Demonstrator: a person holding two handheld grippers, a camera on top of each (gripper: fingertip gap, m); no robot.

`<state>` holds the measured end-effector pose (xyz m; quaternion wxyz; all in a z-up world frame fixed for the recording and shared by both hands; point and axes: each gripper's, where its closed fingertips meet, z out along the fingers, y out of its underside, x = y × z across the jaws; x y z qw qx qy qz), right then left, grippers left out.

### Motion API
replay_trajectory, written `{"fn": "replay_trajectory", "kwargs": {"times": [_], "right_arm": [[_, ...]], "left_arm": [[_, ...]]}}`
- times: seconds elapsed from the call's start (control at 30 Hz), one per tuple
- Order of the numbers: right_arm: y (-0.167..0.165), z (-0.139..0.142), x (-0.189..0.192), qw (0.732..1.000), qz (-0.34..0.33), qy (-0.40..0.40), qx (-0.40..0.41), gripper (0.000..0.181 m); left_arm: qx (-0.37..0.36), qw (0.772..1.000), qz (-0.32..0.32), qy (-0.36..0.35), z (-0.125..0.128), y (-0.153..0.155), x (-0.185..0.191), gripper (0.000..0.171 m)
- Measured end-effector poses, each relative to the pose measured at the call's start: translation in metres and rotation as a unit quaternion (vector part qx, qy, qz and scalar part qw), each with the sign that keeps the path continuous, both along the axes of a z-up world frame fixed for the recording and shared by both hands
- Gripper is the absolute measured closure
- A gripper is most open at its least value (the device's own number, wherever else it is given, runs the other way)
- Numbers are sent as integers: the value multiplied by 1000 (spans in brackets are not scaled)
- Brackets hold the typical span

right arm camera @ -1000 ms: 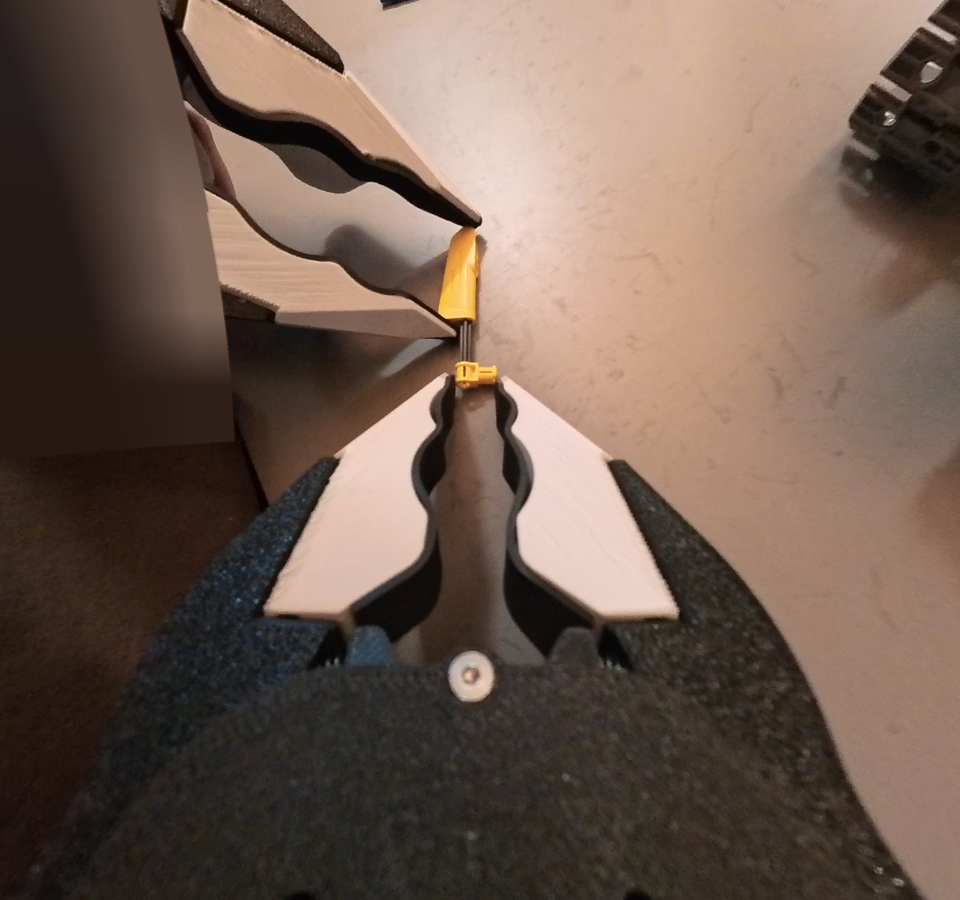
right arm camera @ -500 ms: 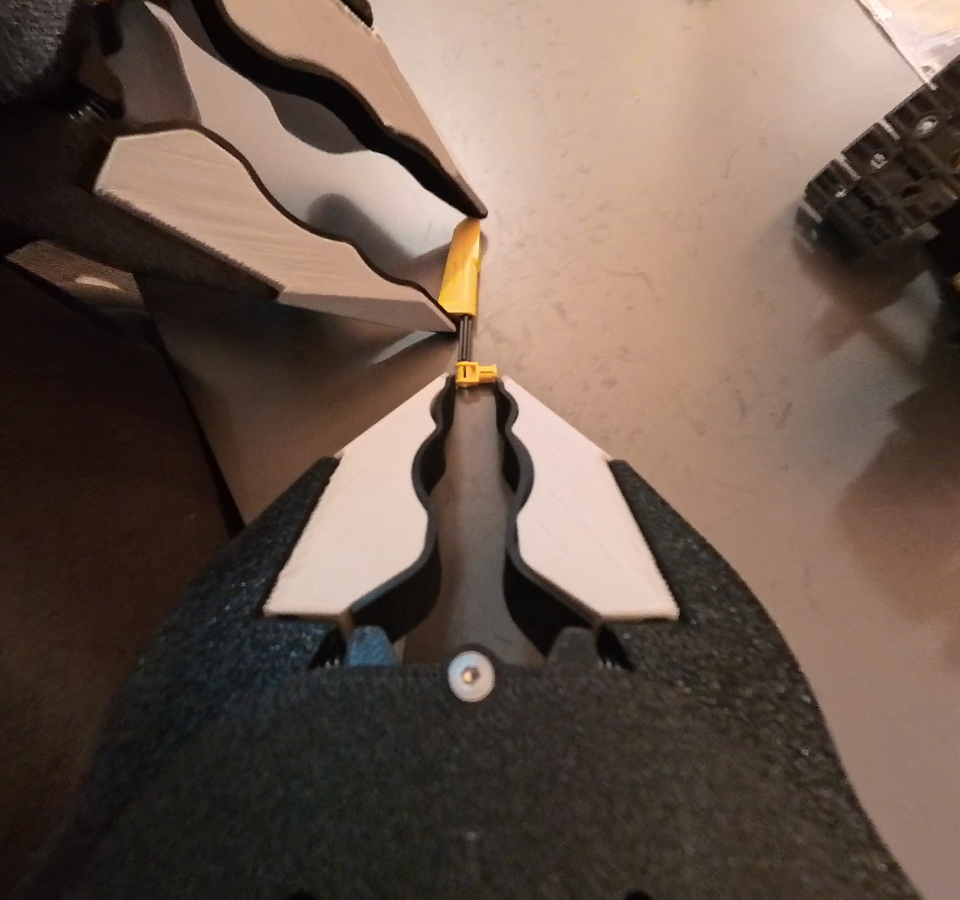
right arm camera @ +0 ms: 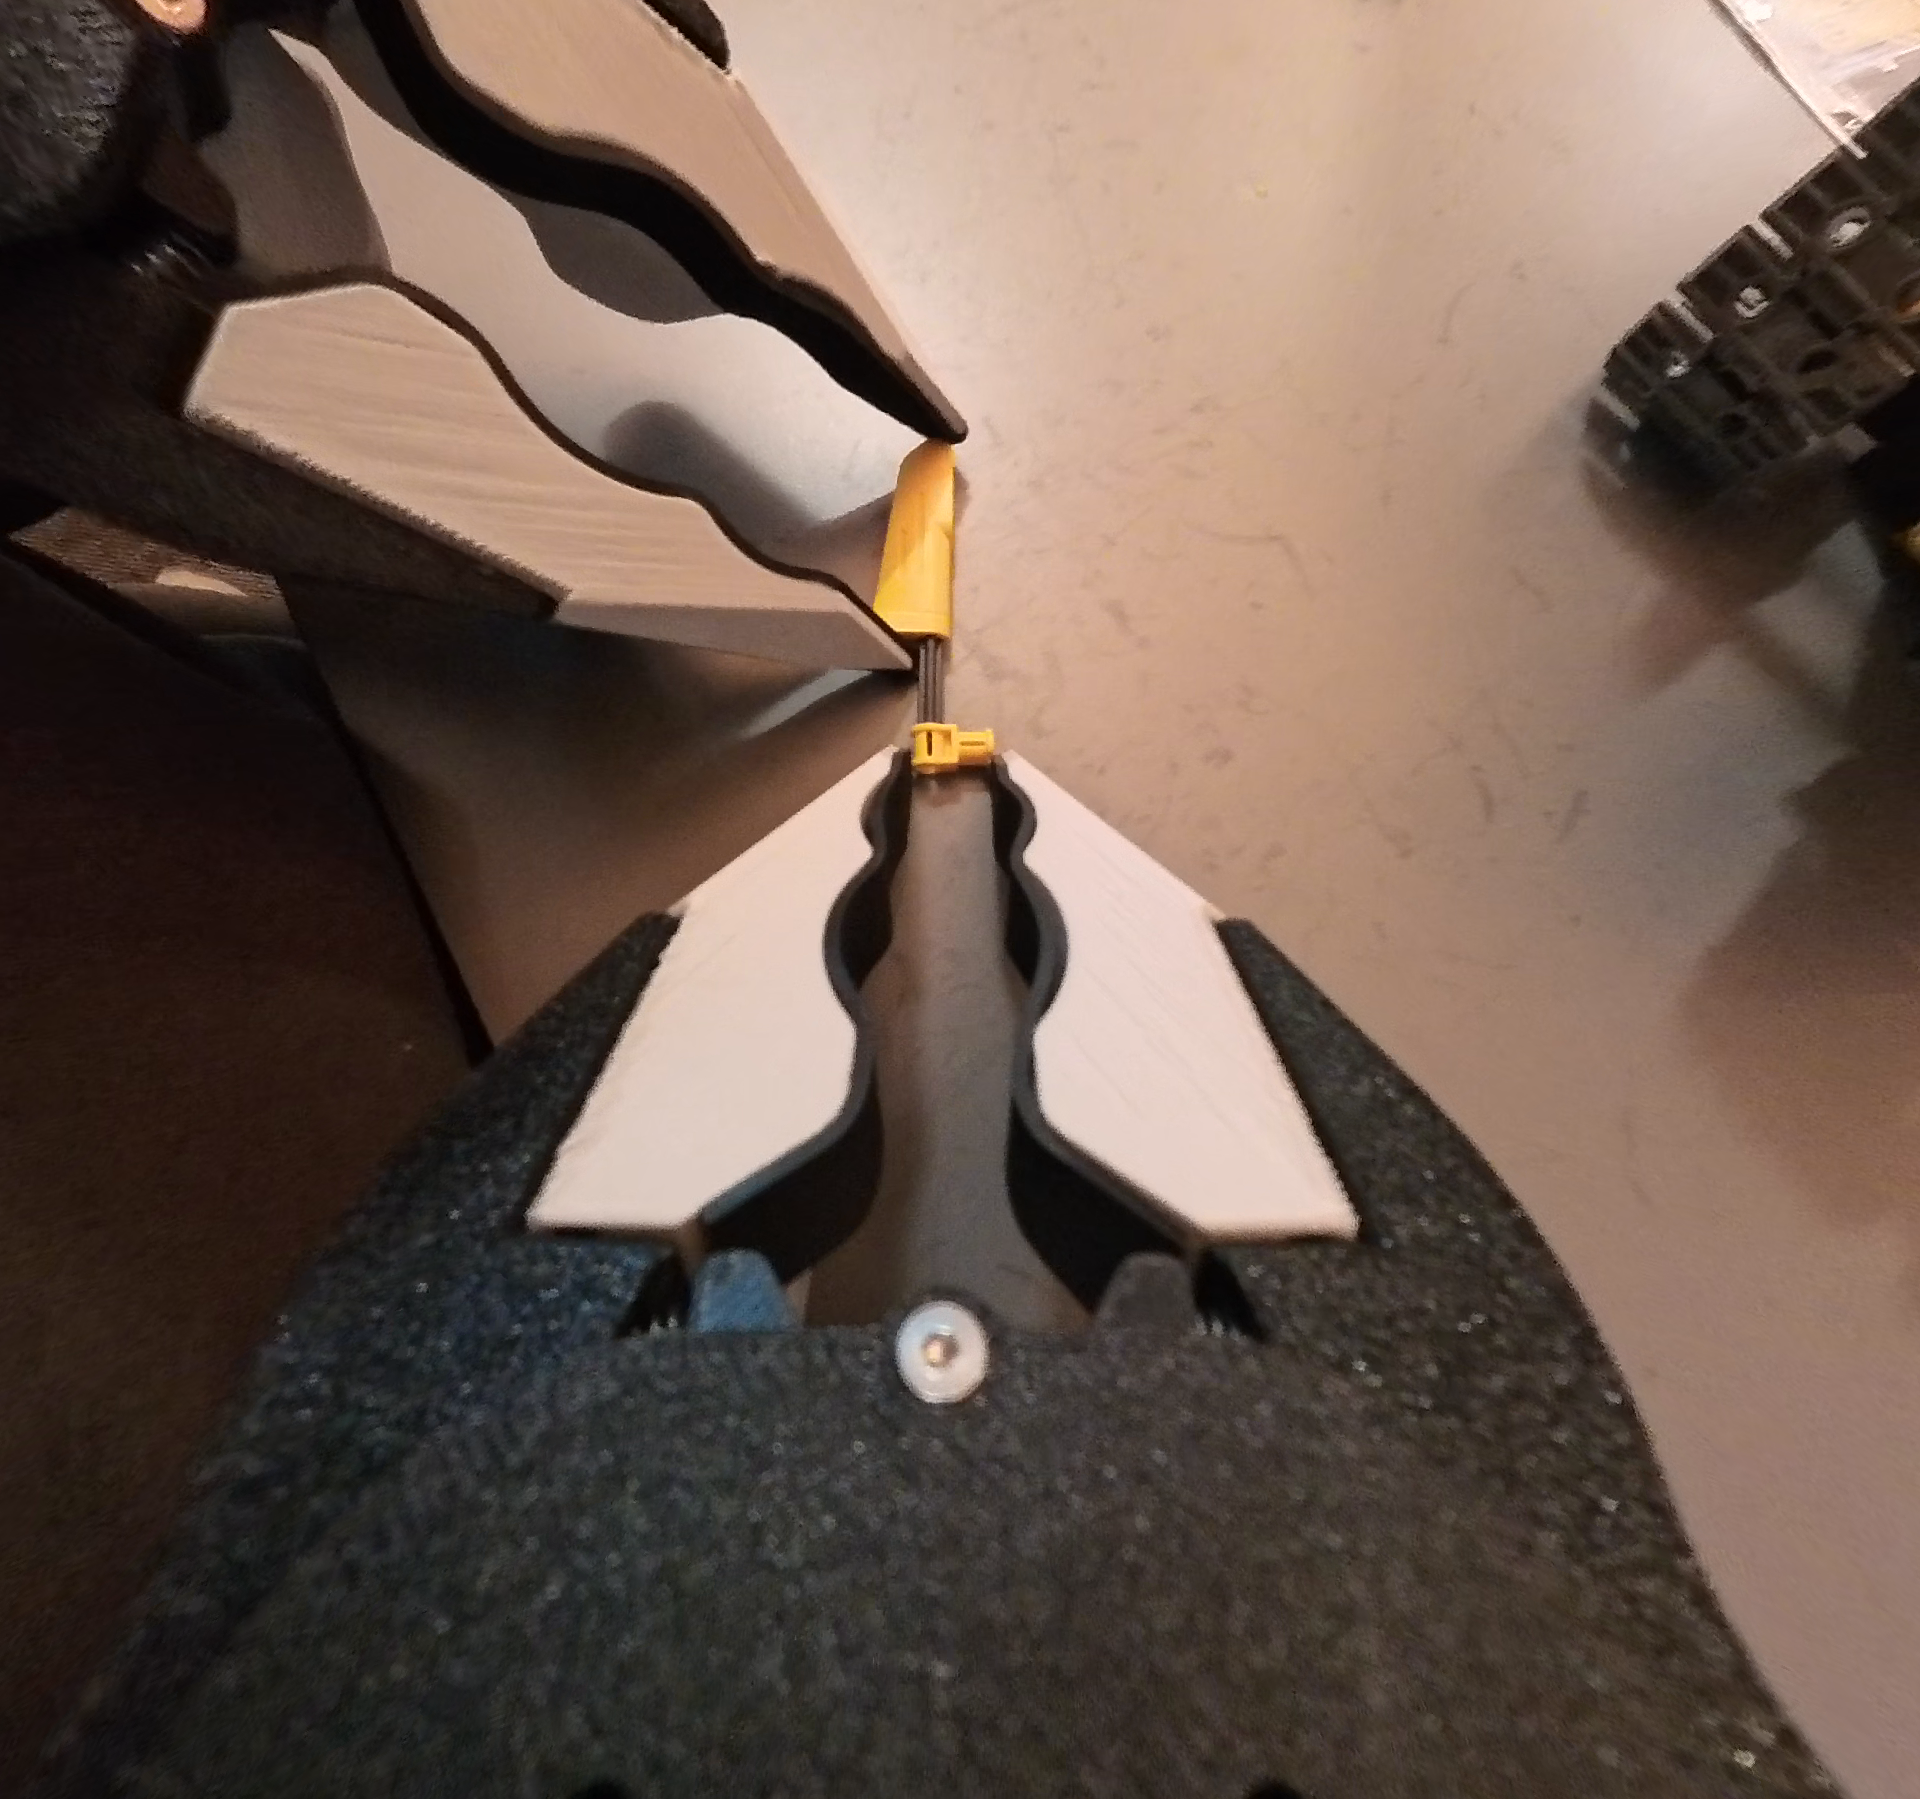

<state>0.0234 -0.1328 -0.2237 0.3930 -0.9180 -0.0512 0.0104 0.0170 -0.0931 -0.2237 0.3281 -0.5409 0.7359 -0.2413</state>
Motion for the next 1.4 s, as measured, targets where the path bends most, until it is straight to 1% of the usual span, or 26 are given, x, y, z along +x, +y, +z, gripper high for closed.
{"fn": "replay_trajectory", "kwargs": {"times": [0.37,0.6,0.77,0.93,1.13,1.4], "right_arm": [[0,0,0,1000,5,-18,-2,168],[1,0,0,1000,-2,-9,-4,168],[1,0,1,999,-26,25,-9,169],[2,0,1,999,-50,15,-8,169],[3,0,2,997,-80,12,-8,169],[9,0,1,999,-50,6,-7,169]], "left_arm": [[-5,1000,-3,3,-1,-1,0,129],[-5,1000,3,3,-1,-1,0,130],[-3,1000,11,3,-1,-1,0,129],[-7,1000,25,4,-1,0,0,129],[6,999,37,1,0,-1,-1,130],[10,999,30,0,0,-1,-1,130]]}}
